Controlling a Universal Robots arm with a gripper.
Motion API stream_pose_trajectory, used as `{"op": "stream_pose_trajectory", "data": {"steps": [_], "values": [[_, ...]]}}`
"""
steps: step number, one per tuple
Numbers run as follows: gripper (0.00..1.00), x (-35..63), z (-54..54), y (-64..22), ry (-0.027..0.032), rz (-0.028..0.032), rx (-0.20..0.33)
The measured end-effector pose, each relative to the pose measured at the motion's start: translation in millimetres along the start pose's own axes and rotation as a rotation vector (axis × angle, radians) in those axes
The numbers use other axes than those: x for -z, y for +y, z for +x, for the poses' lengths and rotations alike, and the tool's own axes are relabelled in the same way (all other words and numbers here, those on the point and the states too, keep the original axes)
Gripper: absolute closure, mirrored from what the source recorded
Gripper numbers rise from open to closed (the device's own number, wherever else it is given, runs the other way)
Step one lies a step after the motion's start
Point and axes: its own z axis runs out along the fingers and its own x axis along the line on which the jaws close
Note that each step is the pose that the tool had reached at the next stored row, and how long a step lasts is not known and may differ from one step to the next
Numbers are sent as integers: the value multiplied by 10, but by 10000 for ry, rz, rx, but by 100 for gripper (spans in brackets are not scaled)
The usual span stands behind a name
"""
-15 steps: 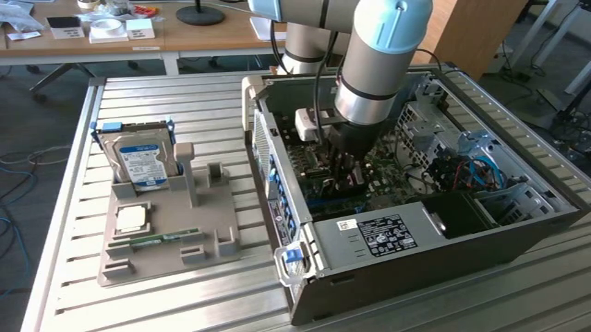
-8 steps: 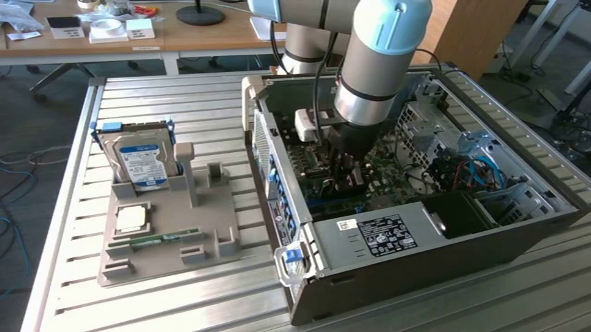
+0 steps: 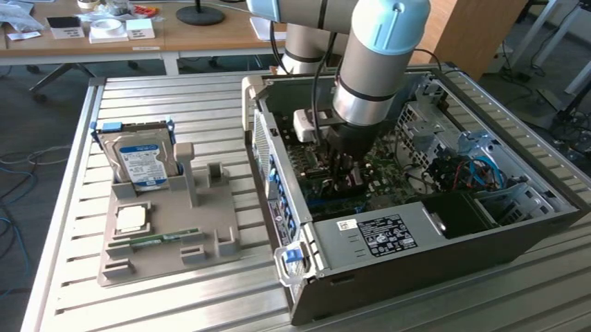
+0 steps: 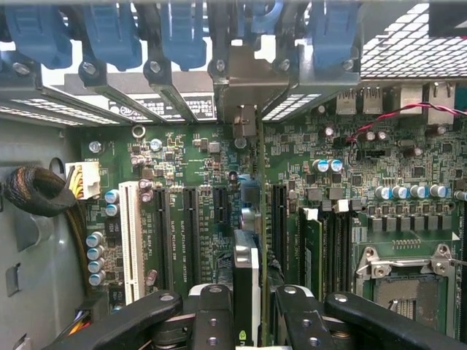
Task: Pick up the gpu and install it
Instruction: 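Insert the gpu into the slot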
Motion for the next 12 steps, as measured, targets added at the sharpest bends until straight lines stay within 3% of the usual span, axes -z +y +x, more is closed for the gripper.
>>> {"op": "stream_pose_trajectory", "data": {"steps": [12], "values": [[73, -1, 0, 5, -4, -4, -5]]}}
